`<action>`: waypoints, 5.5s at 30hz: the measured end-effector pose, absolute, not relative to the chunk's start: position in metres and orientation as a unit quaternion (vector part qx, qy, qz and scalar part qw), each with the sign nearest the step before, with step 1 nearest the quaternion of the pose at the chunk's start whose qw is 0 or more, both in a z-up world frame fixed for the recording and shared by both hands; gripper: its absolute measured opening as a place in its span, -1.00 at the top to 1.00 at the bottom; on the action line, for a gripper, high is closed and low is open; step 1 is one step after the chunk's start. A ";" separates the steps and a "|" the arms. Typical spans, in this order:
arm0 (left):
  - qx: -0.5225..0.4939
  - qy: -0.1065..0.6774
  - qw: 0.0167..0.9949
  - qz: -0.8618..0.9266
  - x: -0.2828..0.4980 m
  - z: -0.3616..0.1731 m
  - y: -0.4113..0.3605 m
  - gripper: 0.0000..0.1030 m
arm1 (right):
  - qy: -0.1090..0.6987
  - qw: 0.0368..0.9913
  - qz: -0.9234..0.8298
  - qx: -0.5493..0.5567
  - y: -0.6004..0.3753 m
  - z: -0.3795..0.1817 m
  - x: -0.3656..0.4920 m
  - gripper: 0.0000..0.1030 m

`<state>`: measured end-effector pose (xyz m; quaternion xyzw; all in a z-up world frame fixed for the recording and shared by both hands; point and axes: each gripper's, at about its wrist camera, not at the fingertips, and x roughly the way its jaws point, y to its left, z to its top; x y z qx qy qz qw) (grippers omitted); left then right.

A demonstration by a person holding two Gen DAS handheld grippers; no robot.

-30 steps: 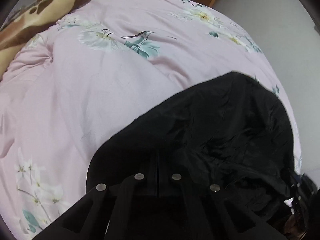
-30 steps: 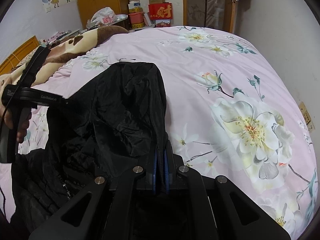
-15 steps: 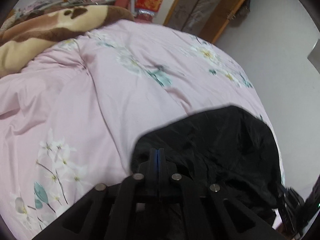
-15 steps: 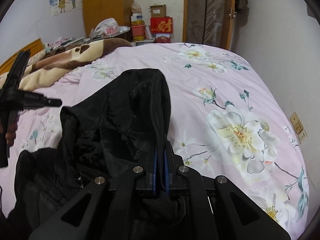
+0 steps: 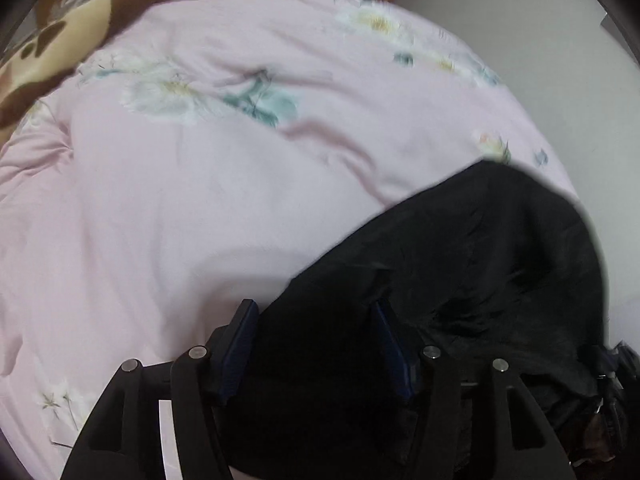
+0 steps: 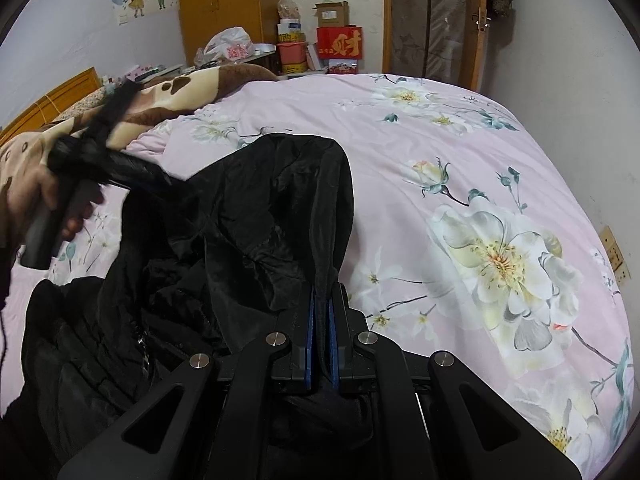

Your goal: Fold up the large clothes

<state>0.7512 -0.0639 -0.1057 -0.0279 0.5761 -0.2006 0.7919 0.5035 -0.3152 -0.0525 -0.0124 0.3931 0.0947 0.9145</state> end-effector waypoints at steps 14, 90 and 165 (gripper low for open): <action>-0.086 0.459 0.865 -0.184 0.680 -0.043 -0.023 0.88 | 0.371 0.925 0.079 0.005 -0.316 -0.034 0.482 0.89; -0.327 0.493 0.749 -0.298 0.411 -0.019 0.018 0.67 | 0.364 0.930 -0.003 0.050 -0.283 -0.062 0.333 -0.28; -0.113 0.505 0.850 -0.100 0.443 -0.134 0.035 -0.48 | 0.432 0.898 0.061 -0.050 -0.248 -0.107 0.343 -0.24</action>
